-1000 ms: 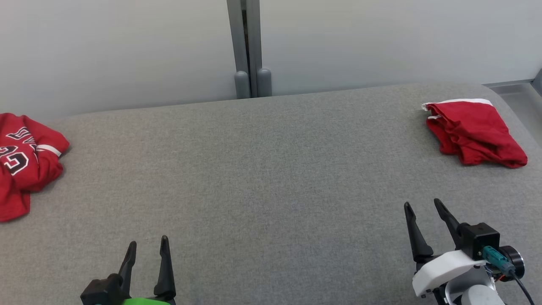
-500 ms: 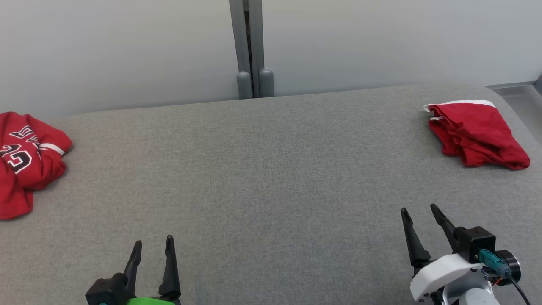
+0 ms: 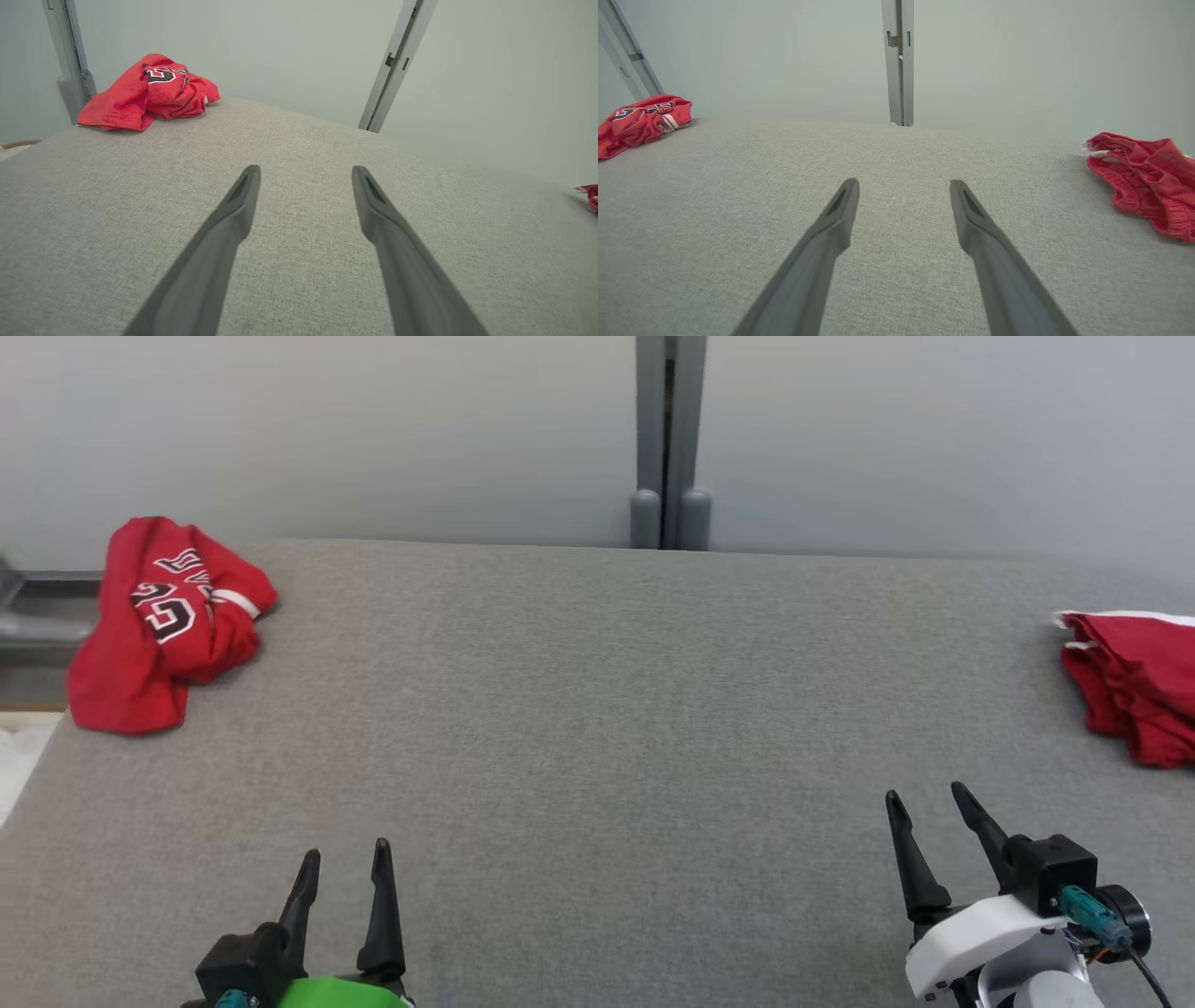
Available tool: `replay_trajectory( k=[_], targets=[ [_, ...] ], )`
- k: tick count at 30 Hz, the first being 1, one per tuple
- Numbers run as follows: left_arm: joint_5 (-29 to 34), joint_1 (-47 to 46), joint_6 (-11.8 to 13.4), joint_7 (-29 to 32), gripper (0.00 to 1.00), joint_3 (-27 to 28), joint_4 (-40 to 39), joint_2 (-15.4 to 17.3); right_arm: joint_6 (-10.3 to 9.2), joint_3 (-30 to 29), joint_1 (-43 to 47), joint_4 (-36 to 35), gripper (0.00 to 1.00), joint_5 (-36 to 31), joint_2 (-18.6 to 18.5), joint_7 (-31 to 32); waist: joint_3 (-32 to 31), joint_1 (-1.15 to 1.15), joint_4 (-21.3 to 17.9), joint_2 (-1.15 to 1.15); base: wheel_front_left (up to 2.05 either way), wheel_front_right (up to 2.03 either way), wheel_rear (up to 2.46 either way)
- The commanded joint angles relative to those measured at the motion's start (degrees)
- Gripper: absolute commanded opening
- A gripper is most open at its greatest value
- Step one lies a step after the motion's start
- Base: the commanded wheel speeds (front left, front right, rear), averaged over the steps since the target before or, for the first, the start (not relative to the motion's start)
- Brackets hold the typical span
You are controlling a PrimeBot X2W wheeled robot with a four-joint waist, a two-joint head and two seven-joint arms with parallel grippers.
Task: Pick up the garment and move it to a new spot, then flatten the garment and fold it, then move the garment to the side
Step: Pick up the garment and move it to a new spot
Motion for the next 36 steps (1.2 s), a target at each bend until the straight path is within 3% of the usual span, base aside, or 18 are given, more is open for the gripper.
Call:
replay_trajectory(
  k=[1,7,15,29,34,36],
  targets=[
    [0.7,-0.8,-0.3,0.0,1.0,0.3,0.0,0.2,-0.07,0.0,0.3,-0.7,1.0,0.3,-0.2,-0.1,-0.2,0.0,6.8,0.0,0.0,0.0,0.0],
    [1.3,0.0,-0.5,0.0,1.0,1.5,-0.4,0.2,-0.07,1.4,0.1,-1.5,1.0,1.0,-0.2,-0.1,-0.4,0.0,14.4,0.0,0.0,0.0,0.0],
    [1.3,0.5,-0.7,0.0,1.0,2.2,-1.0,0.2,-0.07,2.9,0.3,-1.7,1.0,1.5,-0.2,-0.1,-0.4,0.0,18.1,0.0,0.0,0.0,0.0],
    [2.4,-1.4,-0.7,0.0,1.0,4.3,-2.7,0.5,-0.07,4.6,-0.6,-2.5,1.0,0.0,-0.2,-0.1,1.9,0.0,16.1,0.0,0.0,0.0,0.0],
    [4.0,-6.9,-1.3,0.0,1.0,7.0,-5.4,3.8,-0.07,4.1,-2.1,-3.0,1.0,-2.0,-0.2,-0.1,4.8,0.0,13.9,0.0,0.0,0.0,0.0],
    [4.5,-11.0,-1.5,0.0,1.0,8.4,-6.5,6.7,-0.07,4.1,-3.1,-3.3,1.0,-3.1,-0.2,-0.1,6.4,0.0,12.6,0.0,0.0,0.0,0.0]
  ],
)
